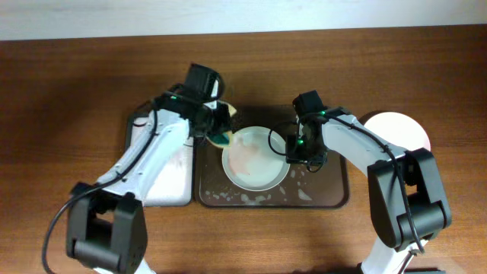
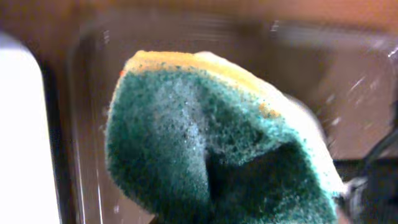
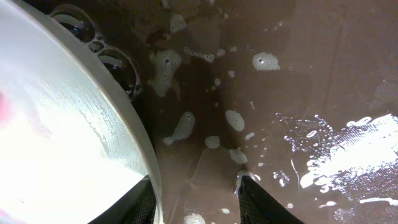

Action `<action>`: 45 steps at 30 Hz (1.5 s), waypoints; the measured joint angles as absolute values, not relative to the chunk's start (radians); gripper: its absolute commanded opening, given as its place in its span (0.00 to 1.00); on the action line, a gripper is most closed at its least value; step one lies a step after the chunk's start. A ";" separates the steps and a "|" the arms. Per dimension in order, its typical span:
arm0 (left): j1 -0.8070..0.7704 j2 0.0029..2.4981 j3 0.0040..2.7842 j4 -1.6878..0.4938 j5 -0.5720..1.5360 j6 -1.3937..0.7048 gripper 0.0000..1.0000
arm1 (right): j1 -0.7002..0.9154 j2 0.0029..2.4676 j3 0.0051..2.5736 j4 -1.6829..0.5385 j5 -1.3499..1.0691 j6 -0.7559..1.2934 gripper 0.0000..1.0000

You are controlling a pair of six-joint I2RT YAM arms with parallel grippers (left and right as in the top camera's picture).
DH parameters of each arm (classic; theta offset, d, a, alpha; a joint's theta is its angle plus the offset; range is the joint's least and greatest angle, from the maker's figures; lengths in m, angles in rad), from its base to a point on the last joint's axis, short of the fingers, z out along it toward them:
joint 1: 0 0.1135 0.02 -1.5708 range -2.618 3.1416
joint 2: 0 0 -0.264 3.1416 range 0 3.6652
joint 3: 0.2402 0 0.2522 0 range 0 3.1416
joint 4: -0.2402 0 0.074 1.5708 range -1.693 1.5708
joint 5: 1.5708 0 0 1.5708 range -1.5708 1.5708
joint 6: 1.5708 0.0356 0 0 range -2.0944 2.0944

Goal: Clean dirty plates on tray and stack at the side
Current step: 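Return the sponge to the soapy tray with the left gripper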

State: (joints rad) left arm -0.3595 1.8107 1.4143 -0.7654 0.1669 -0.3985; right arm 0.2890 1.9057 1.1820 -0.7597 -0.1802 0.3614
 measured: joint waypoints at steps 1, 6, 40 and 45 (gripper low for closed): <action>-0.354 1.807 1.415 -0.741 0.175 -0.395 0.00 | 0.289 1.906 1.182 -0.760 -0.180 0.362 0.44; -0.456 1.898 1.414 -0.589 0.200 -0.405 0.00 | 0.289 1.905 1.182 -0.760 -0.180 0.362 0.44; -0.043 1.782 1.261 -0.903 -0.001 -0.356 0.00 | 0.282 1.907 1.174 -0.796 -0.253 0.361 0.04; -0.043 1.782 1.129 -0.749 -0.001 -0.286 0.00 | 0.282 1.901 1.220 -0.835 -0.185 0.355 0.04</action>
